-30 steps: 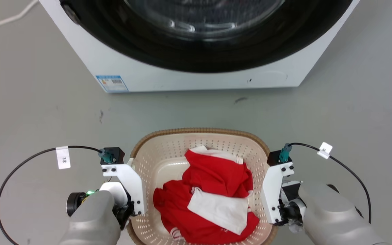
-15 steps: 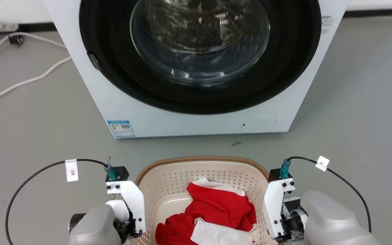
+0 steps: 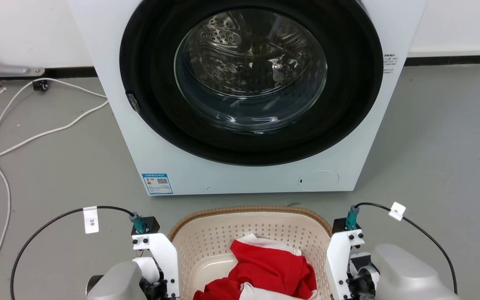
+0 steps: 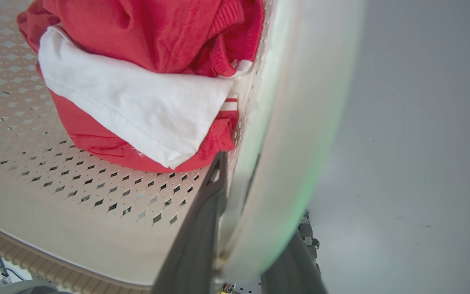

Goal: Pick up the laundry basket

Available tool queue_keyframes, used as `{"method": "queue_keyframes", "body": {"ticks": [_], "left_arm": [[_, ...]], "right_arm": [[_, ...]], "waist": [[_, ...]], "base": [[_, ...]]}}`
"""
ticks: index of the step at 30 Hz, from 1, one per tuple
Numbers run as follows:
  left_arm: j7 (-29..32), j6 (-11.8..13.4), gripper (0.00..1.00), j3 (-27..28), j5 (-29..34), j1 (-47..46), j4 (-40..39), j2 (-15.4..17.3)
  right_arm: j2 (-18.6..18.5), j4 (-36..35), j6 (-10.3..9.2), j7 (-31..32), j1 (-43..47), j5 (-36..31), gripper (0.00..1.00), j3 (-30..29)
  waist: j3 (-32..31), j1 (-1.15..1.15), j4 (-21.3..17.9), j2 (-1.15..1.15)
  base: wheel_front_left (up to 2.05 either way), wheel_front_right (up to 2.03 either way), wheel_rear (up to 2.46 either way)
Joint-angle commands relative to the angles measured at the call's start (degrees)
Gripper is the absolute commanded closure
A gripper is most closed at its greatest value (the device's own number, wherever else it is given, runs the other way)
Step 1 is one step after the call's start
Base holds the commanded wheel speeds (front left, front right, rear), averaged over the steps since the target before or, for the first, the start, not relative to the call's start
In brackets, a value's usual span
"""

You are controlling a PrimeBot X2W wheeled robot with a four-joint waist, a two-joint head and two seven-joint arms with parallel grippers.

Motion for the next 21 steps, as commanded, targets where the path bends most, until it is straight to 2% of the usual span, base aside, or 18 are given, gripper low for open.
{"method": "queue_keyframes", "body": {"ticks": [1, 21], "left_arm": [[0.12, -0.25, 1.00, -0.23, -0.28, 0.58, -0.29, -1.09], [0.27, 0.26, 1.00, -0.49, -1.90, 2.06, -0.27, -1.59]], "right_arm": [[1.22, -0.09, 0.79, -0.47, 0.67, 0.71, 1.00, 0.04], [2.00, 1.06, 0.79, -1.55, 1.33, 2.13, 1.00, 1.62]], "waist": [[-0.62, 0.01, 0.13, 0.00], [-1.79, 0.01, 0.04, 0.00]], "base": [[0.00, 0.00, 0.00], [0.00, 0.00, 0.00]]}}
